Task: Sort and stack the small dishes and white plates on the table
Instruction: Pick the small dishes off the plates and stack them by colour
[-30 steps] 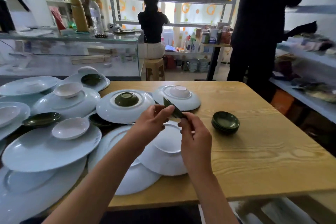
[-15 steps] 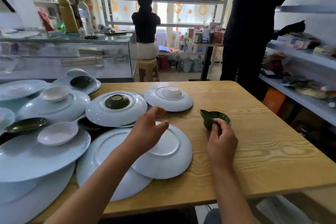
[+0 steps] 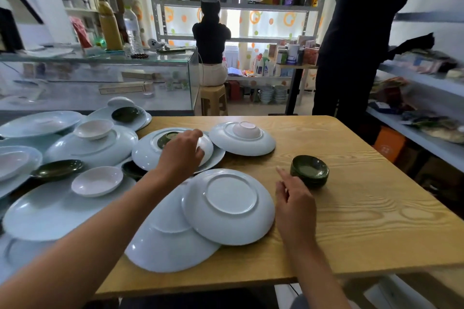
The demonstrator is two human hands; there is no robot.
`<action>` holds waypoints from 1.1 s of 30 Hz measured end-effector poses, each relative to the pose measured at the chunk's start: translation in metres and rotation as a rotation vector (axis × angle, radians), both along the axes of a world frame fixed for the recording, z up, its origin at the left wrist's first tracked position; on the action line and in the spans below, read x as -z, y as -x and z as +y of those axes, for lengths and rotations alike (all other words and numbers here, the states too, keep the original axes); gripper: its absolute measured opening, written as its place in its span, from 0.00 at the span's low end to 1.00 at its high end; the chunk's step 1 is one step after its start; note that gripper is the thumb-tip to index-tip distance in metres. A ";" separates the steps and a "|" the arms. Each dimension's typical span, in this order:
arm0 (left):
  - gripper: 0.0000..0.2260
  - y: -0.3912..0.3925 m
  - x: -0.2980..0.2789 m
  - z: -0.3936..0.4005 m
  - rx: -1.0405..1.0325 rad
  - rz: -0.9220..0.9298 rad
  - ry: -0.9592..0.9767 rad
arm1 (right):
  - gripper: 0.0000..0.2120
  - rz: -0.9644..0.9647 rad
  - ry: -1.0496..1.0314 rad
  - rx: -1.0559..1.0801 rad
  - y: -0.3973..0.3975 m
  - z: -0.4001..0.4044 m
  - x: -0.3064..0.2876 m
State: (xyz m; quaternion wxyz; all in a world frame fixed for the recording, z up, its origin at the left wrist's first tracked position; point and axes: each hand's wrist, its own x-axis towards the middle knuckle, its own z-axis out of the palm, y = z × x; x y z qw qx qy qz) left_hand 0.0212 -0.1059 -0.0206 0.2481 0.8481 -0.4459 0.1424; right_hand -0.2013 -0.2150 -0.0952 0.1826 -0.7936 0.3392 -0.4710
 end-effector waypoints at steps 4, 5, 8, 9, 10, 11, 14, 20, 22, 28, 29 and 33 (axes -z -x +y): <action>0.16 -0.034 0.009 0.003 -0.100 -0.045 -0.065 | 0.18 0.102 0.047 -0.077 -0.004 0.004 0.000; 0.16 -0.042 0.011 0.003 -0.126 -0.039 -0.087 | 0.18 0.111 0.049 -0.094 -0.005 0.005 -0.001; 0.22 -0.061 0.017 0.000 -0.194 0.027 -0.155 | 0.18 0.149 0.083 -0.127 -0.006 0.009 -0.002; 0.23 -0.065 0.018 -0.001 -0.209 0.063 -0.173 | 0.18 0.165 0.095 -0.133 -0.006 0.010 -0.002; 0.25 -0.068 0.017 -0.003 -0.218 0.089 -0.179 | 0.17 0.179 0.103 -0.138 -0.006 0.010 -0.003; 0.26 -0.071 0.017 -0.004 -0.226 0.112 -0.184 | 0.17 0.187 0.105 -0.142 -0.006 0.010 -0.003; 0.29 -0.077 0.016 -0.006 -0.245 0.151 -0.190 | 0.17 0.204 0.093 -0.149 -0.006 0.011 -0.002; 0.28 -0.080 0.014 -0.009 -0.225 0.215 -0.161 | 0.17 0.205 0.078 -0.142 -0.005 0.009 -0.003; 0.27 -0.082 0.017 -0.009 -0.202 0.194 -0.148 | 0.16 0.191 0.077 -0.141 -0.005 0.009 -0.003; 0.27 -0.056 0.007 -0.014 -0.082 0.155 0.070 | 0.17 0.192 0.063 -0.131 -0.007 0.008 -0.005; 0.27 -0.044 0.002 -0.016 -0.037 0.184 0.126 | 0.17 0.192 0.047 -0.127 -0.008 0.007 -0.005; 0.23 0.012 -0.023 -0.026 0.208 0.475 0.339 | 0.17 0.154 -0.027 -0.111 -0.008 0.008 -0.005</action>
